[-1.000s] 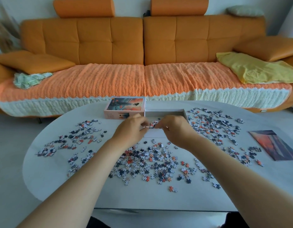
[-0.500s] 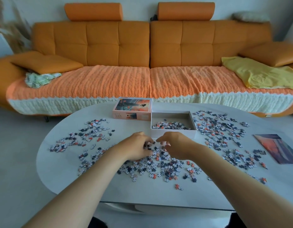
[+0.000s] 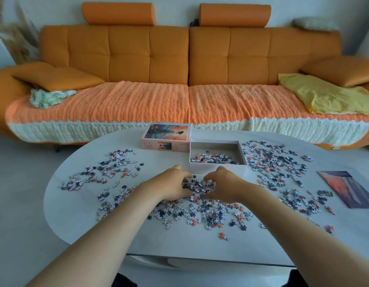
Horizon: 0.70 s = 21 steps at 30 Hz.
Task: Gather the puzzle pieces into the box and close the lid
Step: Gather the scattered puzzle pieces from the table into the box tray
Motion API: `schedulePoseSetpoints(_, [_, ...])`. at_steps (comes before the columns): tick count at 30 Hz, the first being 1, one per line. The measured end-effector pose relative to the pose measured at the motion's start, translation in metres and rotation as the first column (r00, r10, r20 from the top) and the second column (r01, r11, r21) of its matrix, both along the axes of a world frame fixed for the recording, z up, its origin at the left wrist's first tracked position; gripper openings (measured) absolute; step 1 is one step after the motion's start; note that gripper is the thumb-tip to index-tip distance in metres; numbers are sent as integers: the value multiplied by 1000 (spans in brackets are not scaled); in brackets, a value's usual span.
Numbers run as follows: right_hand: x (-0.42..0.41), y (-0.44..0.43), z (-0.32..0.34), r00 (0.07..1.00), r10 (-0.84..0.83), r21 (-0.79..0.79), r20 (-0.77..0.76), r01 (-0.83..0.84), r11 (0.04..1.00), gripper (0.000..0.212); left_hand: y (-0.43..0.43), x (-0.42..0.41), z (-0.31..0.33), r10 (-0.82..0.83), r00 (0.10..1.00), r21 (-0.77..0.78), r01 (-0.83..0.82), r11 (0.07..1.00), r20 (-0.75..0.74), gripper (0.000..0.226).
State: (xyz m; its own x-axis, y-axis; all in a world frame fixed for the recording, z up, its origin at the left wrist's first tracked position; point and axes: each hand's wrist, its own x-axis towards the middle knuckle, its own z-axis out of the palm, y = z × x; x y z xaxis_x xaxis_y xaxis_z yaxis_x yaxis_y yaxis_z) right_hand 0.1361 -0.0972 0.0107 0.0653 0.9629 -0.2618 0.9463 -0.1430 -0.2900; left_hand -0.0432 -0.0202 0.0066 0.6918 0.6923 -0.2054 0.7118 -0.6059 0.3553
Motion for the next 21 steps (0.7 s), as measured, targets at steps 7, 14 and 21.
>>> schedulePoseSetpoints(7, [-7, 4, -7, 1000, 28, 57, 5, -28, 998, 31, -4, 10, -3, -17, 999, 10, 17, 1000, 39, 42])
schedulePoseSetpoints(14, [-1, 8, -6, 995, -48, 126, -90, 59, 990, 37, -3, 16, 1, 4, 992, 43, -10, 999, 124, 28])
schedulePoseSetpoints(21, [-4, 11, -5, 993, -10, 106, -121, 23, 994, 41, 3, 17, 6, 54, 984, -14, -53, 999, 171, 18])
